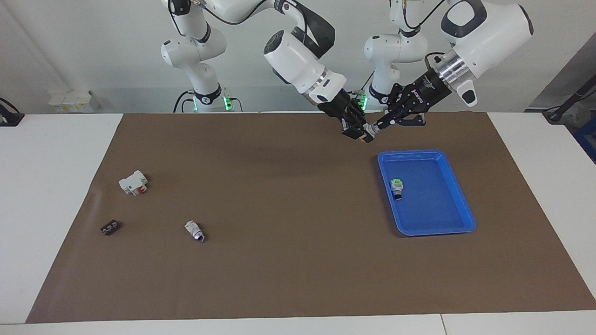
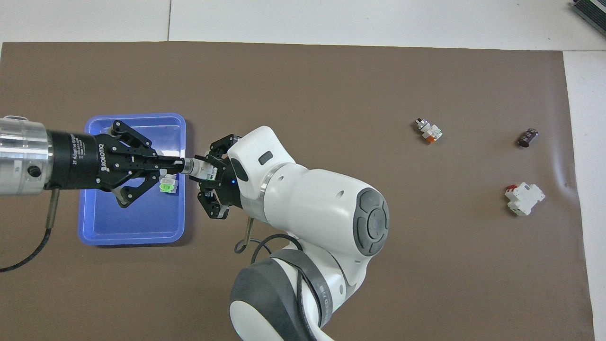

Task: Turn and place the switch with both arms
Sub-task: 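Grasp the switch with the left gripper from the right gripper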

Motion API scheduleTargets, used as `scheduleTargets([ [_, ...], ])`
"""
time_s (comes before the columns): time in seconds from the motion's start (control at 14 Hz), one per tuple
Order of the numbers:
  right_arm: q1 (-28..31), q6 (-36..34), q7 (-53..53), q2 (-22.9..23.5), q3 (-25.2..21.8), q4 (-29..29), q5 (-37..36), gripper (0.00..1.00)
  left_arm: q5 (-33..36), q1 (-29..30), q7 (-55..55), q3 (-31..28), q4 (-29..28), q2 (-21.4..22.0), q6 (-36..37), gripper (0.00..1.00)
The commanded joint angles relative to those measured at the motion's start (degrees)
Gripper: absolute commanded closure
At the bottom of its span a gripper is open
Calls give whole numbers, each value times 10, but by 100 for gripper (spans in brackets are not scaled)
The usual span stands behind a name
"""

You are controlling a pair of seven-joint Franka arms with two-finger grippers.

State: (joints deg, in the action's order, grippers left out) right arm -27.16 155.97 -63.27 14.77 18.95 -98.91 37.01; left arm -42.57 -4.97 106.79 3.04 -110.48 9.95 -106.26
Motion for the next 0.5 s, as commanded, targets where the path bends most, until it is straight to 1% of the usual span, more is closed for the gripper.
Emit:
scheduleTargets([
  [0.0,1,-8,10,-3,7,-14,3,100,4,-4,25,-7,6,5,-47,100],
  [0.43,1,-9,10,-3,7,-14,3,100,13,-5,68,-6,6,5,-38,100],
])
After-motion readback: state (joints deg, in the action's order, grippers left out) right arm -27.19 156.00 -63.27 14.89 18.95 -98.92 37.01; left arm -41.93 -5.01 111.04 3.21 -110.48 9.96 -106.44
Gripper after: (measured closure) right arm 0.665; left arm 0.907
